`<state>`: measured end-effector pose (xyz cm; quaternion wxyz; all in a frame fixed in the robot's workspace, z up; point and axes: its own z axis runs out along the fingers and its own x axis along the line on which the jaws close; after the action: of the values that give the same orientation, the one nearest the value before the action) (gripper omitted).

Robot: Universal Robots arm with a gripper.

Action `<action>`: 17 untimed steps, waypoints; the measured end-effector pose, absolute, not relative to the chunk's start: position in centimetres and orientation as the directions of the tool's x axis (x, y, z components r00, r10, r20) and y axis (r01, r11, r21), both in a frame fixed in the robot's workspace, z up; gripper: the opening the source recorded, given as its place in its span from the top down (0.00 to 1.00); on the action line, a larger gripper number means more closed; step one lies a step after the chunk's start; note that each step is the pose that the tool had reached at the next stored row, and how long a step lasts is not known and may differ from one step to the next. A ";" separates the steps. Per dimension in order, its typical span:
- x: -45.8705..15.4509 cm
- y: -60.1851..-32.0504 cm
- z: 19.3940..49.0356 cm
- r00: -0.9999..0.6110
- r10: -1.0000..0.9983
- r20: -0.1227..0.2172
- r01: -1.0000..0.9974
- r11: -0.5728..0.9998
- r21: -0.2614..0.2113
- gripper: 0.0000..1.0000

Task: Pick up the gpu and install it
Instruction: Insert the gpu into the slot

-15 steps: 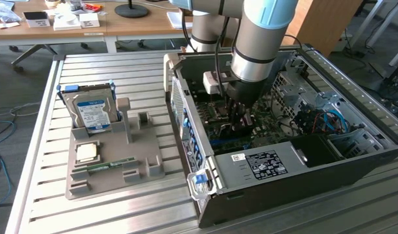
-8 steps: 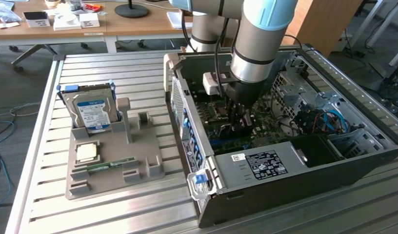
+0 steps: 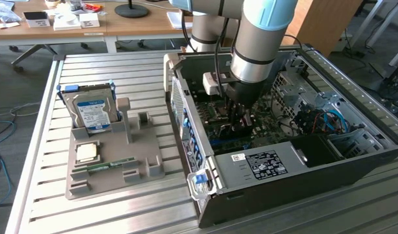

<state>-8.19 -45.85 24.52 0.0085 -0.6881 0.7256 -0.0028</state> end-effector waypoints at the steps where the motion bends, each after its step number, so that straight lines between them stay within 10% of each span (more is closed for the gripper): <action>1: -8.2 -45.8 24.5 -0.053 -0.999 -0.008 -0.998 0.053 -0.016 0.73; 17: -8.2 -45.8 24.5 -0.053 -0.999 -0.008 -0.998 0.053 -0.016 0.73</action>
<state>-8.19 -45.85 24.49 0.0085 -0.6881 0.7255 -0.0028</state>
